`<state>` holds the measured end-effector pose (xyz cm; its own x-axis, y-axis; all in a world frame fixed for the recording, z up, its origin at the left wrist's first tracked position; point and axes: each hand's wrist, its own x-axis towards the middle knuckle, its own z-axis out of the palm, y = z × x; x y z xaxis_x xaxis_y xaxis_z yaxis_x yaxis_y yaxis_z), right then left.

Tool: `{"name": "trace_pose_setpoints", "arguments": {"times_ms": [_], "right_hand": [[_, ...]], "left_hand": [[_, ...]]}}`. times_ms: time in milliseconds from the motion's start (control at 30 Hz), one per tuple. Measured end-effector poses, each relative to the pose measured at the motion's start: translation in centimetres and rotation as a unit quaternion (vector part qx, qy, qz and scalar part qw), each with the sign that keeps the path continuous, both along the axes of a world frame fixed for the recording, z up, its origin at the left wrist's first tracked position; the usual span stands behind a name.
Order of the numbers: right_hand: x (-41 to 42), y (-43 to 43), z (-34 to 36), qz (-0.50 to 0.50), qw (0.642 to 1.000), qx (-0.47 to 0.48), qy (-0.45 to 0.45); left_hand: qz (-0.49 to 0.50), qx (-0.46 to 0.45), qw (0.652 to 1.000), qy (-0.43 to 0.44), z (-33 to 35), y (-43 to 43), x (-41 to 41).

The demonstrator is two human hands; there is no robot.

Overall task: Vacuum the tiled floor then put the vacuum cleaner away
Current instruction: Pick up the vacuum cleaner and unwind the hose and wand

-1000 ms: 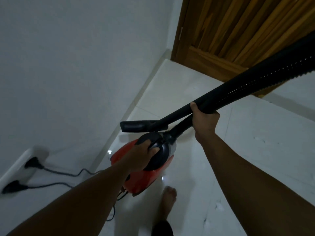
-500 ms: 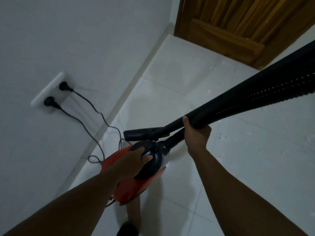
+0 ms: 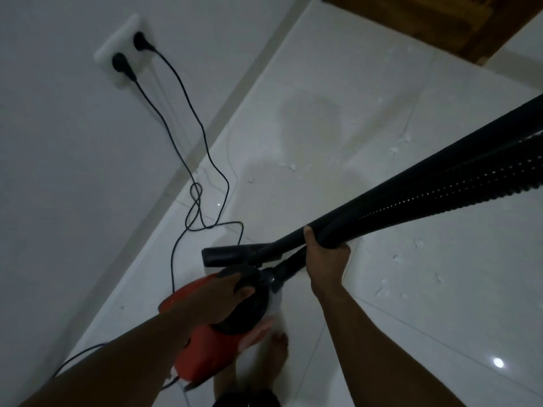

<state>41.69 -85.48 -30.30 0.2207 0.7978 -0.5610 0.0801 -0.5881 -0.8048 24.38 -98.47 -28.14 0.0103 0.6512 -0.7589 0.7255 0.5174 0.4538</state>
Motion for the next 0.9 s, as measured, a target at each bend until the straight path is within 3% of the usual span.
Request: {"name": "trace_pose_setpoints", "arguments": {"times_ms": [333, 533, 767, 900], "right_hand": [[2.8, -5.6, -2.7, -0.019, 0.999, 0.022, -0.025], [2.7, -3.3, -8.3, -0.019, 0.996, 0.070, -0.047], [1.8, -1.2, -14.2, 0.015, 0.993, 0.111, -0.040], [1.0, -0.1, -15.9, 0.057, 0.989, 0.131, -0.022]], "left_hand": [[0.042, 0.038, 0.997, -0.054, -4.2, -6.8, 3.7], [0.108, 0.077, 0.986, -0.105, -11.6, -5.8, 4.7], [0.148, 0.060, 0.987, 0.025, -18.9, -3.6, 6.5], [0.189, 0.059, 0.979, -0.039, -20.8, -3.0, 7.1]]}}
